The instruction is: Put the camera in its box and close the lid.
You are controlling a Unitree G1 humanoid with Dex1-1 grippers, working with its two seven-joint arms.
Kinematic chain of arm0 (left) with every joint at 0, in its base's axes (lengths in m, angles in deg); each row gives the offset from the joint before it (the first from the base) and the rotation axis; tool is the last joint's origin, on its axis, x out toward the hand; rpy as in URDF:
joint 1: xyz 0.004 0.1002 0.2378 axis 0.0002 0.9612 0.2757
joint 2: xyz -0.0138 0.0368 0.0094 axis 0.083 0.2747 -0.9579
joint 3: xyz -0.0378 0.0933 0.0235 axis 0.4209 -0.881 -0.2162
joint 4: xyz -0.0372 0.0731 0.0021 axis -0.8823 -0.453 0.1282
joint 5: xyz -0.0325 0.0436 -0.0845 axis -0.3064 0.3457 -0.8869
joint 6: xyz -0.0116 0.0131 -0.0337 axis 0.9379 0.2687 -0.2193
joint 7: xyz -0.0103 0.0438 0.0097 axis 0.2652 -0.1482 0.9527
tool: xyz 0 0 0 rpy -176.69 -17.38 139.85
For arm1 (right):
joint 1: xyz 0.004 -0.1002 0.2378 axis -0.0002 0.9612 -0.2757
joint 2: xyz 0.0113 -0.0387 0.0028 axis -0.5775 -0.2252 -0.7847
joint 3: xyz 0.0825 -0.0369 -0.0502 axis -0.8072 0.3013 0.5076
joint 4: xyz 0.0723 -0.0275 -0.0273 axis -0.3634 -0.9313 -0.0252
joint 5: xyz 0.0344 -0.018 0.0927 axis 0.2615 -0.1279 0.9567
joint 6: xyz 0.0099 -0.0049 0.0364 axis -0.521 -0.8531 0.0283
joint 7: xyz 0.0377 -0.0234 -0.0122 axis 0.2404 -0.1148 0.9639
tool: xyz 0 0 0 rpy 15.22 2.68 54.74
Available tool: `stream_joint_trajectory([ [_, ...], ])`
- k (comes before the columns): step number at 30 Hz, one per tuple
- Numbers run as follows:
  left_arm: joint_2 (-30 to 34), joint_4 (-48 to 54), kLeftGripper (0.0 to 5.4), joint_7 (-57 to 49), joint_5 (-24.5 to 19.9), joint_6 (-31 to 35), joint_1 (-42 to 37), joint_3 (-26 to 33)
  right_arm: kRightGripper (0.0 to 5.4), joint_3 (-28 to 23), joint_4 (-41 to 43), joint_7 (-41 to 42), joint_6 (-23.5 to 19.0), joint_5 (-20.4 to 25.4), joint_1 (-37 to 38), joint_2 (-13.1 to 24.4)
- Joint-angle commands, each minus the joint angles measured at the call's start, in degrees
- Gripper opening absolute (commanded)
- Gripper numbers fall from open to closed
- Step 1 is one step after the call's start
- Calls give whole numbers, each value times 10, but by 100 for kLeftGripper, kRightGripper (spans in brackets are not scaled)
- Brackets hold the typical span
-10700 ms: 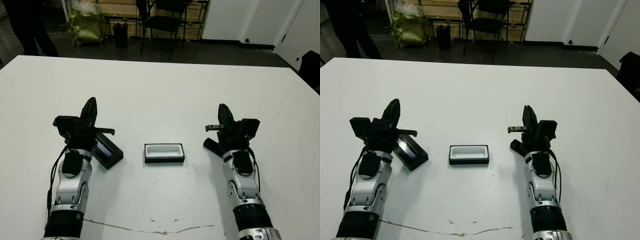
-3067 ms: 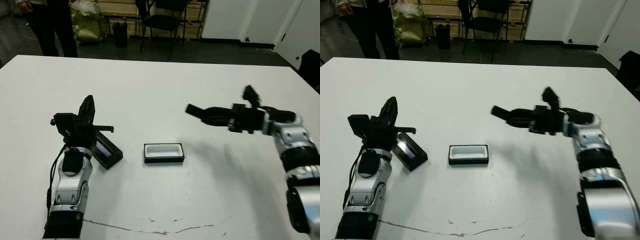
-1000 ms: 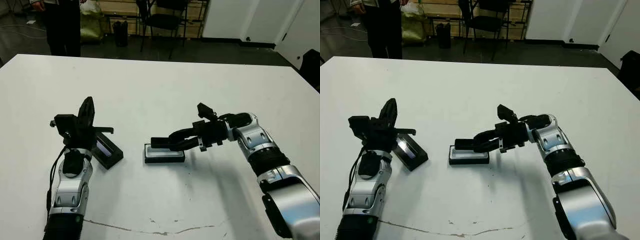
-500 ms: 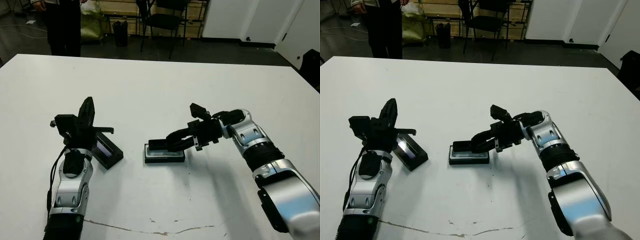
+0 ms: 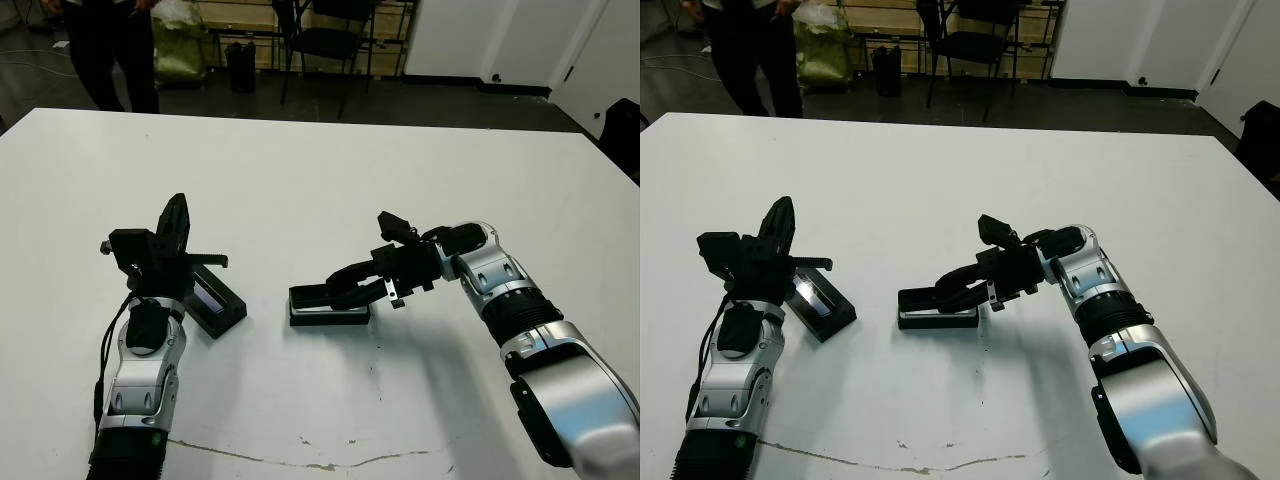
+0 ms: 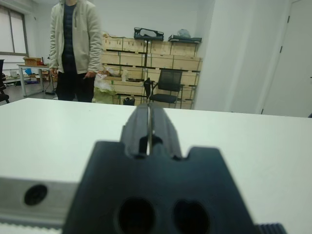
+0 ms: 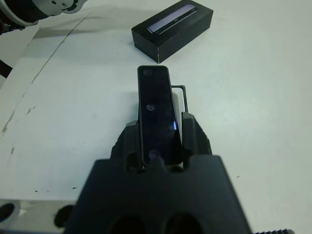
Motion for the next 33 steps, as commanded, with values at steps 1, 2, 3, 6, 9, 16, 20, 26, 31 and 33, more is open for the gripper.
stream_joint_trajectory([
  [1, 0, -3, 0, -4, 5, 8, 8, 0, 67, 1, -8, -5, -12, -7, 5, 6],
  [2, 0, -4, 0, -3, 4, 7, 7, 0, 67, -2, -7, -2, -8, -4, 7, 7],
  [3, 0, -4, 0, -4, 3, 9, 8, 1, 67, -3, -3, -1, -11, -2, 9, 8],
  [6, -2, 1, 0, -6, 1, 15, 9, 1, 67, -2, 13, -6, -16, -4, 13, 14],
  [9, -2, 4, 0, -9, 3, 20, 9, 0, 67, 1, 15, -14, -26, -9, 13, 16],
  [16, -1, 7, 0, -10, 7, 21, 9, -1, 67, 4, 56, -25, -51, -15, 22, 25],
  [20, 0, 5, 0, -11, 8, 20, 9, -1, 67, 2, 65, -23, -61, -9, 24, 28],
  [26, 2, -3, 0, -6, 6, 8, 9, 0, 67, 9, 100, -37, -58, -16, 34, 39],
  [31, 0, 3, 0, -7, 1, 15, 10, 1, 67, 19, 112, -49, -59, -30, 36, 47],
  [33, 0, 7, 0, -7, 0, 20, 11, 1, 67, 19, 107, -51, -36, -30, 38, 47],
])
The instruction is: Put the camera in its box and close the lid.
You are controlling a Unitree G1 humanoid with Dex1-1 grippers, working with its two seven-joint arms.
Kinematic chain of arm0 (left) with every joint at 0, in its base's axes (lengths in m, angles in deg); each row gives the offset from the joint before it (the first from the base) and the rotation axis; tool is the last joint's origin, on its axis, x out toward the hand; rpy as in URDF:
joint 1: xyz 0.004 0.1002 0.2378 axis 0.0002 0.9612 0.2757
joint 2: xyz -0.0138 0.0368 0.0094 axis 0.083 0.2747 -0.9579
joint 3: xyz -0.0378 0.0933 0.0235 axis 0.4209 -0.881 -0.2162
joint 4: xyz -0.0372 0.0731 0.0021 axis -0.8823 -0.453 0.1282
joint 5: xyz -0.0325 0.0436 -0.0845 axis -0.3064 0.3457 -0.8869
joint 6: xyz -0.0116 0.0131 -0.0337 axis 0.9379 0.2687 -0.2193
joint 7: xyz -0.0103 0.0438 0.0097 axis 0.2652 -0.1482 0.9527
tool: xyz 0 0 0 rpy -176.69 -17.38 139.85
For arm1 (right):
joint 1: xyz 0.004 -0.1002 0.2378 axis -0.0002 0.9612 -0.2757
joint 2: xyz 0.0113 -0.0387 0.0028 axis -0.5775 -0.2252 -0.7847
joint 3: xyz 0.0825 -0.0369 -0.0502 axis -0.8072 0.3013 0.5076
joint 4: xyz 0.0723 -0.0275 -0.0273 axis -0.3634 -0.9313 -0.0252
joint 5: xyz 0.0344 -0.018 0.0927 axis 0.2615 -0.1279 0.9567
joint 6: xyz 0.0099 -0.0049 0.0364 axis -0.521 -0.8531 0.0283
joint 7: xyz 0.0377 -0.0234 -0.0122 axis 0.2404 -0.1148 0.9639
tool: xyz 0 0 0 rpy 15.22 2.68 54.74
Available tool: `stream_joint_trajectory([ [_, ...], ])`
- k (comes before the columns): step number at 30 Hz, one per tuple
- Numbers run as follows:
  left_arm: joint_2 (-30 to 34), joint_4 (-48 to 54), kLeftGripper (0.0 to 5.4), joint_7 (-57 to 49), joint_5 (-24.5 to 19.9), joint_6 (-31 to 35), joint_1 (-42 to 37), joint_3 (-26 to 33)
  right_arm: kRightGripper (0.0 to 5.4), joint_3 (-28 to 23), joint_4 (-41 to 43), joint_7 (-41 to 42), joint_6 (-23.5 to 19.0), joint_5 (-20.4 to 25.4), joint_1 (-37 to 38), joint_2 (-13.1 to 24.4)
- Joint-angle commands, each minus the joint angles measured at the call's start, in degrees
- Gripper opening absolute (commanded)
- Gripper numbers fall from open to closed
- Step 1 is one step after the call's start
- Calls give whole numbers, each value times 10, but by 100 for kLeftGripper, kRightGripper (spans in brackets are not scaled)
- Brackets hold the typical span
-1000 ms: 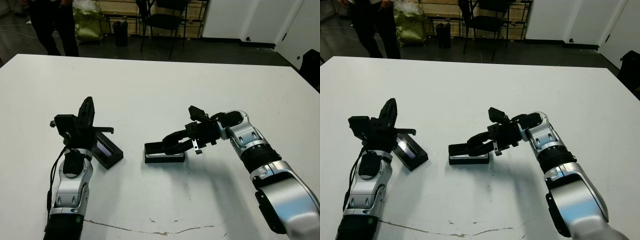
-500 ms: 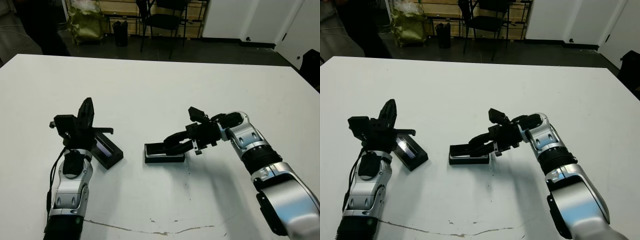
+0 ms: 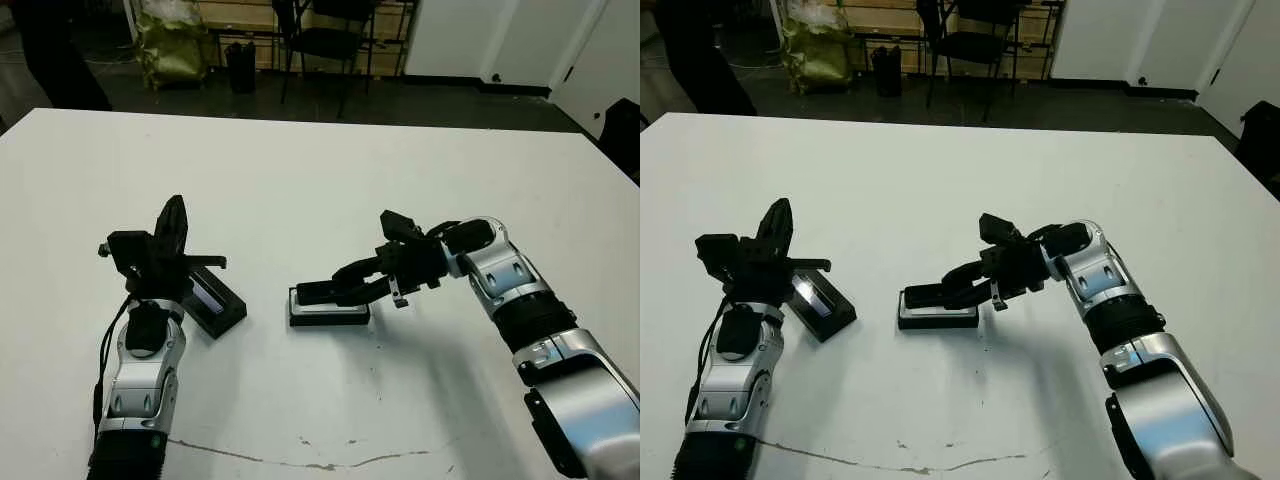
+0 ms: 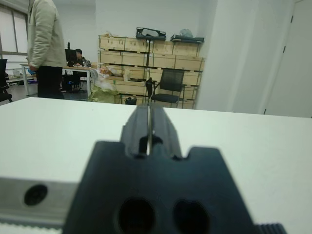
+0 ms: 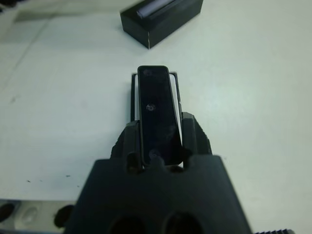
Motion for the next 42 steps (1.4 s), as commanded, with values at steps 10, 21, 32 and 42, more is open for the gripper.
stream_joint_trajectory([
  [10, -1, -2, 0, 0, 1, 9, 8, 0, 67, 15, -9, -14, 27, -20, 1, 12],
  [21, -1, -8, 0, 1, 1, 4, 8, 1, 67, 19, -53, -6, 50, -20, -9, -1],
  [32, 0, 0, 0, -7, 12, 9, 11, -2, 67, 23, -58, 10, 58, -20, -16, -7],
  [42, -4, 5, 0, -8, 12, 15, 12, -2, 67, 24, -119, 17, 101, -26, -33, -23],
])
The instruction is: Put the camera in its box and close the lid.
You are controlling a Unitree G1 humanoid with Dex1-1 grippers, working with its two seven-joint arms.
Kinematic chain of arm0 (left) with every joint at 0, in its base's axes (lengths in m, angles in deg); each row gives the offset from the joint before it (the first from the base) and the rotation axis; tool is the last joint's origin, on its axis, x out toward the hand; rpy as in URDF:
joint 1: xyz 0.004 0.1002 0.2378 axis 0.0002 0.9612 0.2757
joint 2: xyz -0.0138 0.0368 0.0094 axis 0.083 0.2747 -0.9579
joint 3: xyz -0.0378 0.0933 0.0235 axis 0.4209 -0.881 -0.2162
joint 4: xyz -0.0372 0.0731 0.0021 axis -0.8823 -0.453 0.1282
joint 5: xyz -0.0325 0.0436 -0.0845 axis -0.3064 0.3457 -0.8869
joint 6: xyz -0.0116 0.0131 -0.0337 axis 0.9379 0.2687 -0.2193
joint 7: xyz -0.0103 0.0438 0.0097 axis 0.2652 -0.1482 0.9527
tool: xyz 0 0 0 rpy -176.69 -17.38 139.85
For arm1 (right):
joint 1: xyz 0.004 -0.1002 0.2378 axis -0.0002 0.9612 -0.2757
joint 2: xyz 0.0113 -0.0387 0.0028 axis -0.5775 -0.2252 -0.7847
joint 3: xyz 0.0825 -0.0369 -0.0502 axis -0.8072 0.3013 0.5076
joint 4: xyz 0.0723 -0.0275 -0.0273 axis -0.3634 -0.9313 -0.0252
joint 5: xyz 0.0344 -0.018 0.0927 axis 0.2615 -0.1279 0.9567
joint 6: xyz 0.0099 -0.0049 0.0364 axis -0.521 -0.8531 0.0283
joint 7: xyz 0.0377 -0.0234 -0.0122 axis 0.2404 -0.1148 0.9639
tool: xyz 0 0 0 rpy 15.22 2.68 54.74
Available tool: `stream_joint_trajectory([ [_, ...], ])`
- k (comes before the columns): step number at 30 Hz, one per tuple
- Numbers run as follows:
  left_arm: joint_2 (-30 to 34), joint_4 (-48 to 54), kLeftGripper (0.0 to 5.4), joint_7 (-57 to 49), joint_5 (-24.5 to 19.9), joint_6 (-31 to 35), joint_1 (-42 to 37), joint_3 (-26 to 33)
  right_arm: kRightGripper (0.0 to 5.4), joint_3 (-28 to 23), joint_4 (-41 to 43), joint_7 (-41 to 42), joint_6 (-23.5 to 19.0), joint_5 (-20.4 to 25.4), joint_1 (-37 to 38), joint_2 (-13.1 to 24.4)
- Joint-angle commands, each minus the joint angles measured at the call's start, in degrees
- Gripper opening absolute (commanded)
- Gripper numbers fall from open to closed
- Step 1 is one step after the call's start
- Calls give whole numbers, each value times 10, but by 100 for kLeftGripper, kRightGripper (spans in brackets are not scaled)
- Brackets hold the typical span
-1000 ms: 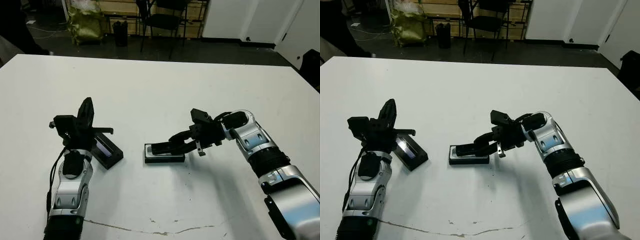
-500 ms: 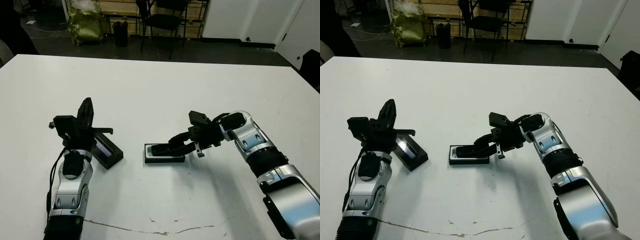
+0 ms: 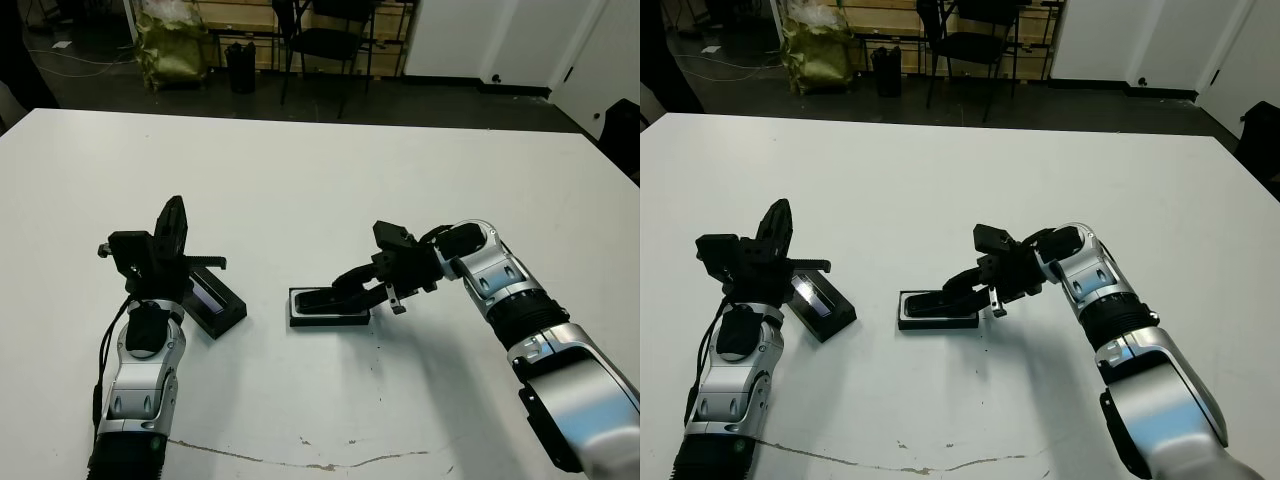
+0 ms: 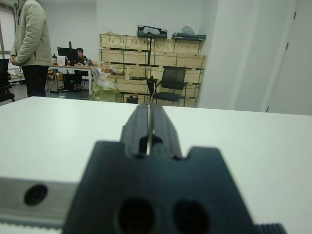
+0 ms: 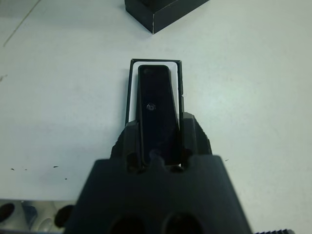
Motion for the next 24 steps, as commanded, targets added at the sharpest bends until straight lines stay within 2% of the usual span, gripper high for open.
stream_joint_trajectory([
  [1, -3, -3, 0, -3, 1, 7, 8, -1, 67, 9, -16, 1, -3, -14, -7, -2],
  [5, -7, 1, 0, -2, -3, 9, 9, 0, 67, 5, -21, 4, 5, -8, -7, -6],
  [8, -5, -1, 0, -8, 8, 7, 9, -1, 67, 2, -43, 18, -4, -3, -14, -12],
  [9, -4, -4, 0, -6, 7, 4, 8, -1, 67, -2, -58, 29, 3, 3, -16, -16],
  [11, -3, -11, 0, -2, 5, -5, 7, 0, 67, 8, -54, 15, 25, -15, -17, -13],
  [14, -3, -14, 0, 0, 2, -9, 7, 0, 67, 7, -56, 17, 10, -16, -20, -15],
  [17, -4, -9, 0, -2, 1, 0, 7, 0, 67, 2, -75, 17, 38, -12, -19, -21],
  [22, -4, -13, 0, -1, -1, -7, 6, 0, 67, -7, -115, 24, 42, -11, -28, -32],
  [24, -5, -15, 0, 0, -2, -9, 6, 1, 105, -15, -136, 37, 54, -5, -31, -38],
])
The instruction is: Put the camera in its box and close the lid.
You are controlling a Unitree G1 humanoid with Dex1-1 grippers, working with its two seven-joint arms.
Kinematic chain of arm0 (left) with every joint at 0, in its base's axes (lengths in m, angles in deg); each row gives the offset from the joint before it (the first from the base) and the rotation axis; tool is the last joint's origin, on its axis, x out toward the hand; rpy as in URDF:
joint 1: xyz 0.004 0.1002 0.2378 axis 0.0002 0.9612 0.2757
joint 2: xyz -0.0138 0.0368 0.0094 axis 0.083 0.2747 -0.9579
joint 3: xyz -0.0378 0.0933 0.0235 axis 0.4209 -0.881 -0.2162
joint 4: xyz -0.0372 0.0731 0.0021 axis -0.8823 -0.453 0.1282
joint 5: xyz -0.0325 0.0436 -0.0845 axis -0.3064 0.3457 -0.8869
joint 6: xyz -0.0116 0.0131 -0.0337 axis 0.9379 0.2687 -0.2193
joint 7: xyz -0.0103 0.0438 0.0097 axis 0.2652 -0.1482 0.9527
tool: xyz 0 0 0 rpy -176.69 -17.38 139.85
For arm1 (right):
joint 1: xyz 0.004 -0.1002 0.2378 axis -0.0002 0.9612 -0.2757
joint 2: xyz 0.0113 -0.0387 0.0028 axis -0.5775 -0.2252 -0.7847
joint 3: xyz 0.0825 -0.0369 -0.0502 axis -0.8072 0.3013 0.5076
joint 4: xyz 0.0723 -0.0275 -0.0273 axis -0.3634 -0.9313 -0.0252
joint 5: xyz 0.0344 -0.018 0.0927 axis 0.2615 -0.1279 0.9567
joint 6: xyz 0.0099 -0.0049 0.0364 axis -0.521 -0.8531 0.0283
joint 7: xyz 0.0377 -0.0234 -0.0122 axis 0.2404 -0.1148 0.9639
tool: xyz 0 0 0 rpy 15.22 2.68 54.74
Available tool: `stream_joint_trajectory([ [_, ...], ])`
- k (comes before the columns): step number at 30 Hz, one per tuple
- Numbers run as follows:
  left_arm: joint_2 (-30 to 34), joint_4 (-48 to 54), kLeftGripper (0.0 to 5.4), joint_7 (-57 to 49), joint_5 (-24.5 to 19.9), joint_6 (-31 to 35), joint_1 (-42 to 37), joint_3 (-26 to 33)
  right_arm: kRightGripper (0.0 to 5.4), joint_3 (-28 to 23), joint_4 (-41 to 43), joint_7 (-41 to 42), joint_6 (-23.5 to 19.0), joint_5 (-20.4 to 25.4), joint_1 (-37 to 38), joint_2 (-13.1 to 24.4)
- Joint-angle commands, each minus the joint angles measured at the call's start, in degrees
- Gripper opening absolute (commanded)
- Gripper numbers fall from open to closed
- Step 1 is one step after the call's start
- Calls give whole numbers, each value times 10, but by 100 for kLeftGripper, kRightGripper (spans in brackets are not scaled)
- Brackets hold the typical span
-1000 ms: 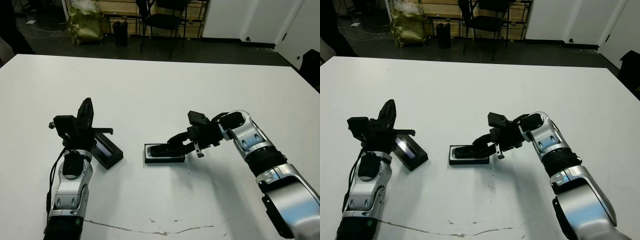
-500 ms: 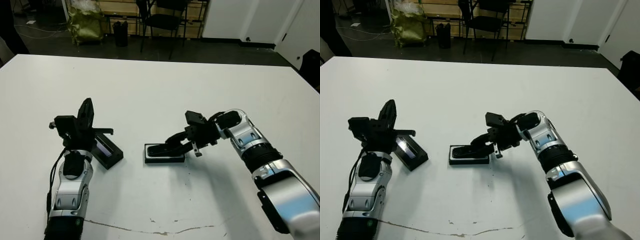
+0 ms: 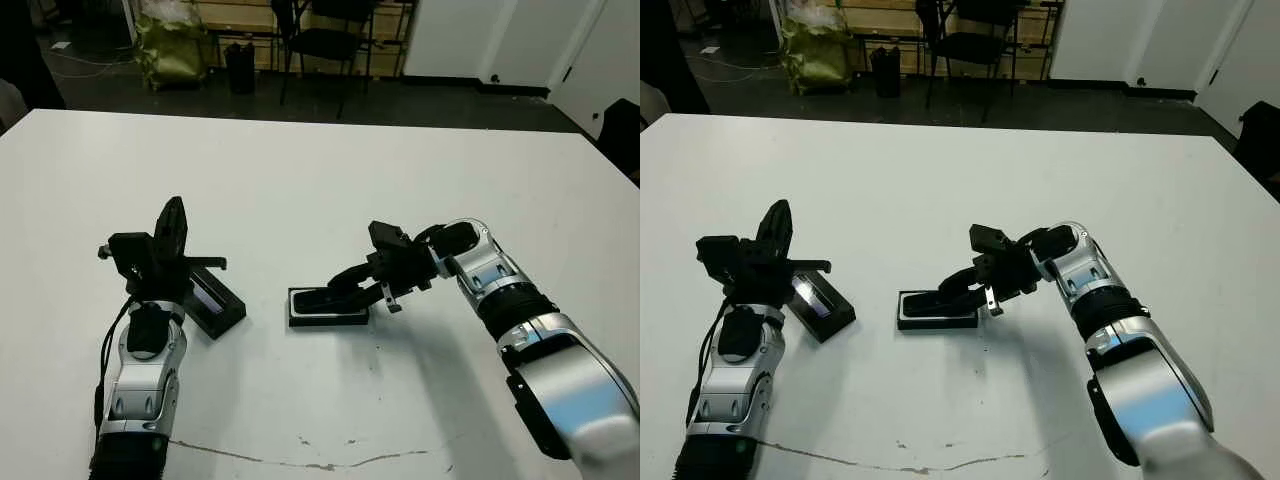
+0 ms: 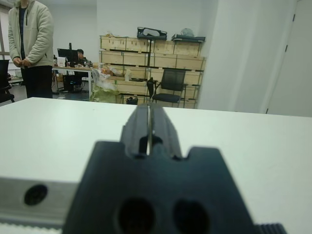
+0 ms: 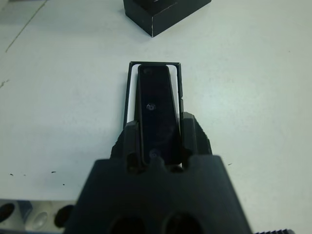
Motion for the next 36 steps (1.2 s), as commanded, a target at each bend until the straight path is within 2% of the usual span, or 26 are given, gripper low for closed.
stream_joint_trajectory([
  [1, -2, -10, 0, 2, -2, 0, 5, 0, 124, -5, -40, 28, 16, -1, 1, -12],
  [5, -1, -10, 0, 0, 1, 0, 5, 0, 217, -7, -46, 24, 65, -10, -3, -11],
  [8, -2, -6, 0, -1, 2, 3, 5, -1, 285, -5, -63, 4, 57, -23, -11, -11],
  [10, -2, -8, 0, 4, -4, -1, 5, 0, 329, -2, -71, -22, 78, -35, -14, -11],
  [15, -1, -3, 0, 2, -2, 9, 6, -1, 438, -13, -48, 11, 38, -19, -44, -1],
  [17, -1, -4, 0, 4, -2, 7, 5, -1, 483, -13, -35, 29, 1, -17, -56, 3],
  [20, 0, -12, 0, 6, -2, -6, 4, 0, 539, -20, -28, 32, -29, -15, -58, 7],
  [23, -1, -6, 0, 1, 3, 5, 6, 0, 539, -40, -30, 24, 7, -3, -51, 12],
  [27, 0, -9, 0, 5, -2, 1, 5, 1, 539, -76, -26, -8, 1, 12, -58, 29],
  [28, -1, -7, 0, 4, -1, 3, 5, 1, 539, -90, -22, -18, -11, 22, -57, 31],
  [33, 0, -6, 0, 5, -1, 6, 5, 0, 530, -171, 108, -133, -196, 95, 0, 36],
  [36, 0, -12, 0, 10, -6, 2, 3, 2, 483, -210, 166, -197, -208, 137, 50, 16],
])
